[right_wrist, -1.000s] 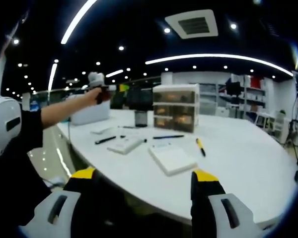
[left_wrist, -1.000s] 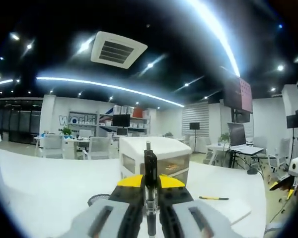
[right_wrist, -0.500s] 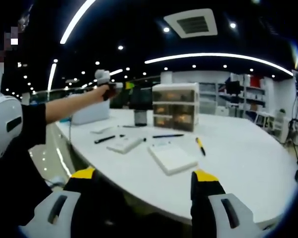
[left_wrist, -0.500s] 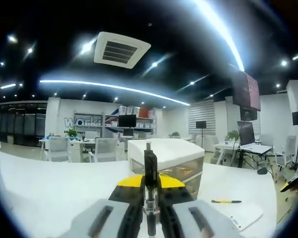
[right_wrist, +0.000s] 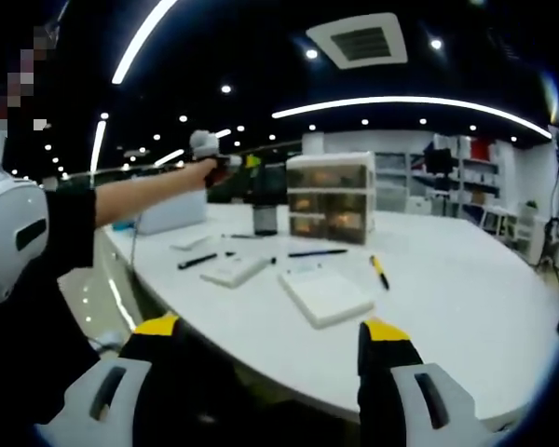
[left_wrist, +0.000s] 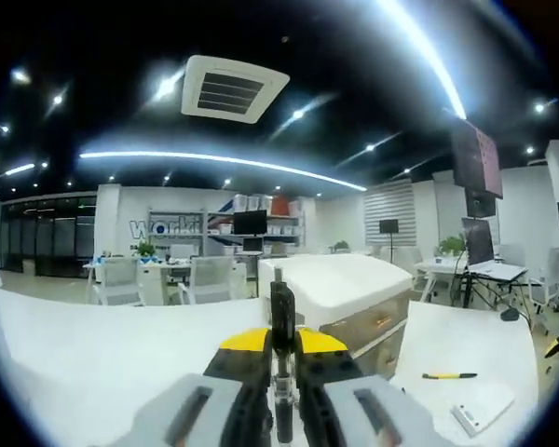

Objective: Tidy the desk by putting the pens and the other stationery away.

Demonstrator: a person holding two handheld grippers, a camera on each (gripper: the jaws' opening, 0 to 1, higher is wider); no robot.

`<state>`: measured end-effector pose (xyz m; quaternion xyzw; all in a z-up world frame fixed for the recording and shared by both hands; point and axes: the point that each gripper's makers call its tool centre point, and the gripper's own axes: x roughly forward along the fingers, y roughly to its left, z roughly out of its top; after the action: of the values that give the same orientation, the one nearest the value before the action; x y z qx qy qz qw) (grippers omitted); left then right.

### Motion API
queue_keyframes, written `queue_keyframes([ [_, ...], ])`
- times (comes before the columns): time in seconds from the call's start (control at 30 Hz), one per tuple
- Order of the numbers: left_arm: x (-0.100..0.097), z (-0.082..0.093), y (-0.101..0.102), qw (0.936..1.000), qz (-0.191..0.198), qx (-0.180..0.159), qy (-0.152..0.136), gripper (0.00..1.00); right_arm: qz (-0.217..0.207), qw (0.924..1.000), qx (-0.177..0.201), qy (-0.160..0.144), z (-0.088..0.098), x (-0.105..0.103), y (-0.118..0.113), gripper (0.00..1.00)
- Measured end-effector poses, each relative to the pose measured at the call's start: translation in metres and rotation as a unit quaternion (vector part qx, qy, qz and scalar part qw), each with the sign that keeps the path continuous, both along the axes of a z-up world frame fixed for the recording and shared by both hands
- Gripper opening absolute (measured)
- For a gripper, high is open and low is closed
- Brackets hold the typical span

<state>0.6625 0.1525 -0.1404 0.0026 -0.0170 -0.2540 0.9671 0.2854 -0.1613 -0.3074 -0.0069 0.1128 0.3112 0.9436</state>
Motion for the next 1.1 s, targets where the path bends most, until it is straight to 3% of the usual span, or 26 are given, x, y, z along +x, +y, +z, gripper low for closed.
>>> queue_keyframes([
  [0.7,0.046,-0.002,0.011,0.9995,0.027,-0.017,0.002,0.10,0.000,0.9999,-0.003,0.014,-0.009,0.005,-0.002,0.72],
  [1.1,0.057,-0.006,0.019,0.9985,0.040,-0.038,0.007,0.10,0.001,0.9998,-0.004,0.019,-0.013,0.005,0.002,0.72],
])
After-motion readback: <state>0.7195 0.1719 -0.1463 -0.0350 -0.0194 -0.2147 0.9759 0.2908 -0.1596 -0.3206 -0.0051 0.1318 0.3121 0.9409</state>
